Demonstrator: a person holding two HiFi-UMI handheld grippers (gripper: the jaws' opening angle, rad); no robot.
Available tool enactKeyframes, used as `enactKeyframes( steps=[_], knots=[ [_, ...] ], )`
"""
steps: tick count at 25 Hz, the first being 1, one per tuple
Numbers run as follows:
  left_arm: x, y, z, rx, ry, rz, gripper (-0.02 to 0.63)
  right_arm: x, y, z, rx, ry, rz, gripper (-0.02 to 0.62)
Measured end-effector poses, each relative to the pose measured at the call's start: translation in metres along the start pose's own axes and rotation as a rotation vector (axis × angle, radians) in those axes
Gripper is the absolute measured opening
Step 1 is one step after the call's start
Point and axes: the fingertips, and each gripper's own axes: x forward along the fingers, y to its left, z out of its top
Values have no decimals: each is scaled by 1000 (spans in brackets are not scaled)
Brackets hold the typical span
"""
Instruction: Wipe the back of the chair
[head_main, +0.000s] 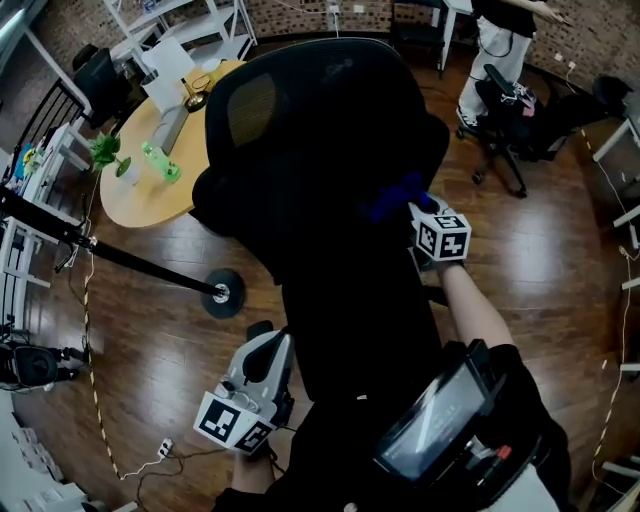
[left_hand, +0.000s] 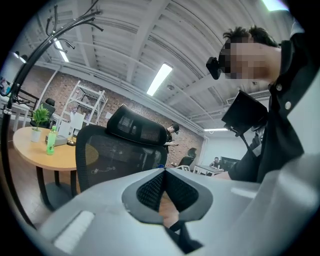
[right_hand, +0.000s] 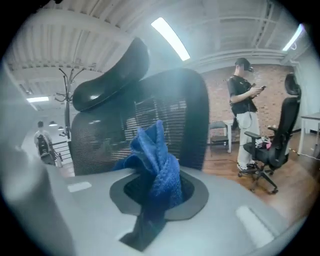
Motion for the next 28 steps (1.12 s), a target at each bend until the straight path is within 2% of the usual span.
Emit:
enactKeyframes(
  steps=[6,8,10,12,16,20,28],
  knots=[
    [14,-5,-4,-2,13,-57,5,-60,-109,1,104,-34,-343,55],
    [16,-5,-4,-4,12,-72,5,-81,-125,2,97,-50,-422,55],
    [17,-6,-1,-7,7,-83,5,-93,-125,-2,70,-43,-448,55],
    [15,-5,2,-9,3,-86,5,-90,-110,-10,56,-19,-417,55],
    [-1,6,6,-12,-2,-53,5,-49,-52,-32,51,51,-283,55],
    [-24,17,3,-13,-11,4,5,-7,22,-58,8,116,-132,55],
    [-76,46,4,-24,-50,149,5,46,188,-84,-107,157,154,55]
  ],
)
